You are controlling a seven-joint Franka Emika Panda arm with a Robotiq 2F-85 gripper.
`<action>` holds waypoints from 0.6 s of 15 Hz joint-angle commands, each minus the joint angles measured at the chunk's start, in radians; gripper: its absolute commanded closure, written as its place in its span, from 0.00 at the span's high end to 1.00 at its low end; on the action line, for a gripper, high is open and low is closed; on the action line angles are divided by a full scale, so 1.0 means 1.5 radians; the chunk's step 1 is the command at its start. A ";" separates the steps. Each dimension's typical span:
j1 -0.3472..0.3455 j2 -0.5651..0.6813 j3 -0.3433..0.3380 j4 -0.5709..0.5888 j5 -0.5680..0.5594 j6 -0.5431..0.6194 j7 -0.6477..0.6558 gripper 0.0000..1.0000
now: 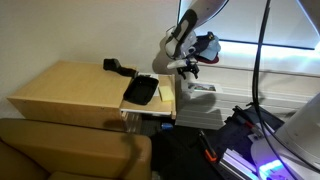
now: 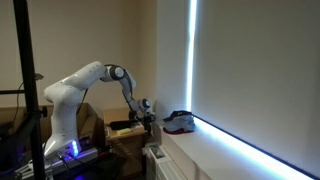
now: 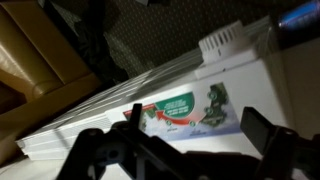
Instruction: Pick the caps on top of the cabinet, pile them on top of the red cap then close the drawer
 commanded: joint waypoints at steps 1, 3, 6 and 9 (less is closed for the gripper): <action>0.040 0.037 0.018 0.027 0.033 0.016 -0.095 1.00; 0.013 0.007 -0.004 0.064 0.004 0.001 -0.199 1.00; -0.001 -0.013 -0.023 0.098 0.018 0.054 -0.319 1.00; -0.052 -0.055 0.028 0.148 0.029 -0.024 -0.444 1.00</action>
